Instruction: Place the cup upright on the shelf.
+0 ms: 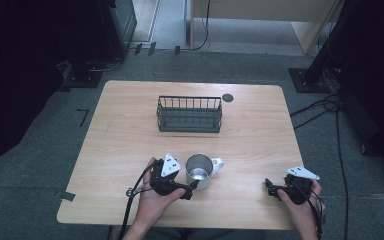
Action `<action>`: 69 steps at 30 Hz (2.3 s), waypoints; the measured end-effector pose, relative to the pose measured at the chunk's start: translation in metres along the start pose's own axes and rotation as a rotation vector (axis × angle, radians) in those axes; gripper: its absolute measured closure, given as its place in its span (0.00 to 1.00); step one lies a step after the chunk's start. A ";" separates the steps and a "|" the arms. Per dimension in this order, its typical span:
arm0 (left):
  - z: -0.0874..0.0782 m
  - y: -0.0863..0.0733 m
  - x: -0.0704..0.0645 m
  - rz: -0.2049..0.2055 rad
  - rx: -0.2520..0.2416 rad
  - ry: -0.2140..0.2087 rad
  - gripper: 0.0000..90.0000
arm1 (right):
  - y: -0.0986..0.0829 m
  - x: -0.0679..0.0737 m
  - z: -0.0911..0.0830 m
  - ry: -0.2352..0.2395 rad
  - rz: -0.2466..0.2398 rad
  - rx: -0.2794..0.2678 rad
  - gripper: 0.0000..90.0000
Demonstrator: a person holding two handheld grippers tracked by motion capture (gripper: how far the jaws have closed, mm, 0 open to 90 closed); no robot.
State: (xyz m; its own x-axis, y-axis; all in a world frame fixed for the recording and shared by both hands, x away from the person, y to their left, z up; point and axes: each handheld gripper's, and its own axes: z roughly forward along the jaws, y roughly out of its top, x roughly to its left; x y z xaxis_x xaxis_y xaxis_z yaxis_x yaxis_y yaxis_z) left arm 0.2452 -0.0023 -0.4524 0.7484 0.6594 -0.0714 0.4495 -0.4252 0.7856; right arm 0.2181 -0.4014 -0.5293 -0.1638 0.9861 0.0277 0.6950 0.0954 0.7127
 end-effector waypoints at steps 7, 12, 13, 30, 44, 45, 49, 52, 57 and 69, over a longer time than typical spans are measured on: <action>0.014 0.007 -0.007 0.016 0.023 -0.017 0.00 | 0.000 0.000 0.000 0.000 0.000 -0.001 0.00; 0.025 0.009 -0.009 0.024 0.045 -0.021 0.00 | 0.000 0.000 0.000 0.000 0.001 -0.001 0.00; 0.027 0.009 -0.010 0.028 0.051 -0.022 0.00 | 0.000 0.000 0.000 0.000 0.000 -0.001 0.00; 0.045 0.013 -0.012 0.069 0.074 0.007 0.07 | 0.000 0.000 0.000 0.000 0.001 -0.001 0.00; 0.041 0.014 -0.008 0.097 0.068 0.004 0.08 | 0.000 0.000 0.000 0.000 0.001 -0.001 0.00; 0.040 0.014 -0.007 0.091 0.070 -0.005 0.09 | 0.000 0.000 0.000 0.000 0.001 -0.001 0.00; 0.038 0.017 -0.004 0.086 0.071 -0.017 0.09 | 0.000 0.000 0.000 0.000 0.001 -0.001 0.00; 0.035 0.021 -0.001 0.084 0.069 -0.027 0.09 | 0.000 0.000 0.000 0.000 0.001 -0.001 0.00; 0.029 0.027 0.008 0.071 0.047 -0.025 0.09 | 0.000 0.000 0.000 0.000 0.001 -0.001 0.00; 0.010 0.053 0.035 0.065 0.007 -0.040 0.09 | 0.000 0.000 0.000 0.001 0.002 -0.001 0.00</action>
State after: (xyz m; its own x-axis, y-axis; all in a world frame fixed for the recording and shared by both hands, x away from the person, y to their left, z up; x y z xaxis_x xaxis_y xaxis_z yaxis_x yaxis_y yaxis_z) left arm 0.2999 -0.0077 -0.4192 0.7946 0.6055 -0.0451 0.4030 -0.4704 0.7851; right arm 0.2181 -0.4013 -0.5294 -0.1629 0.9862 0.0294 0.6946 0.0934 0.7133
